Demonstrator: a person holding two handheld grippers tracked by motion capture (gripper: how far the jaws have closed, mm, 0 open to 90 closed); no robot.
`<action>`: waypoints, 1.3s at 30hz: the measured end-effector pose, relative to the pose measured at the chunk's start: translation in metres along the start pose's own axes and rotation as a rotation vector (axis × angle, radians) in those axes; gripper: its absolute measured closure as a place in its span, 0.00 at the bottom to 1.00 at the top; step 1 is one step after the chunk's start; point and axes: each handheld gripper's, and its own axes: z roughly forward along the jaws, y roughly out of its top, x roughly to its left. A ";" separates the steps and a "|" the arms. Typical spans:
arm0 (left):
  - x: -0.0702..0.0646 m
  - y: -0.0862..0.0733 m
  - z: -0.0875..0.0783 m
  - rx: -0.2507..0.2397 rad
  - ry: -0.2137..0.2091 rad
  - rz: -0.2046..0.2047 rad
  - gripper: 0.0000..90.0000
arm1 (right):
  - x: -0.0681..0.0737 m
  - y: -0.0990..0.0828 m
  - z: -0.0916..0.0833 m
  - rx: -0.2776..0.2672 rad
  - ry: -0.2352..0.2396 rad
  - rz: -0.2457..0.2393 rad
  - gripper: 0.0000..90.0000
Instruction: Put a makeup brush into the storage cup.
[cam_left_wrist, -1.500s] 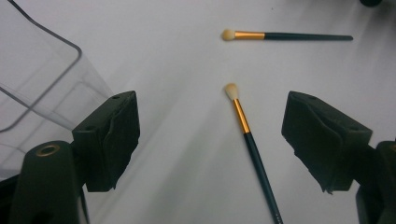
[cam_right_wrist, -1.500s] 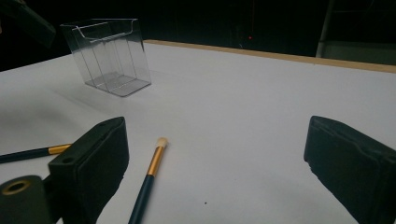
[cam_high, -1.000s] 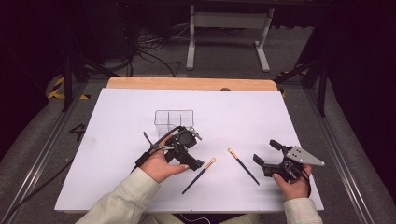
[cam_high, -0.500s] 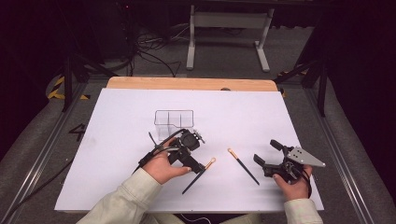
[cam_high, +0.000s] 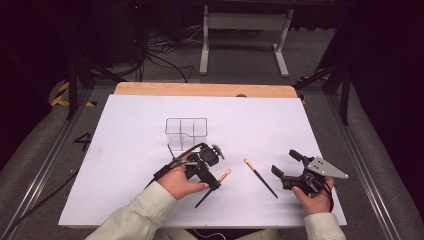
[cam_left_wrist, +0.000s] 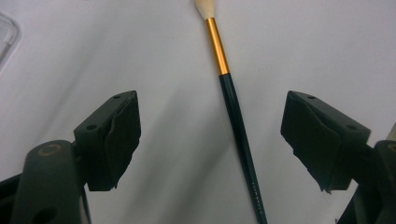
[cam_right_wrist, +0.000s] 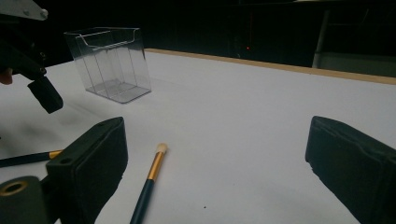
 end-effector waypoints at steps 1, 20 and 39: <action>0.000 0.000 0.001 0.002 0.003 0.006 0.24 | 0.000 0.000 0.000 0.000 0.000 0.000 0.07; -0.006 0.005 0.019 0.072 -0.025 0.011 0.38 | 0.000 0.000 0.000 0.001 0.000 -0.002 0.07; -0.013 0.009 0.022 0.092 0.030 0.001 0.63 | 0.000 0.000 0.000 0.000 0.000 -0.003 0.07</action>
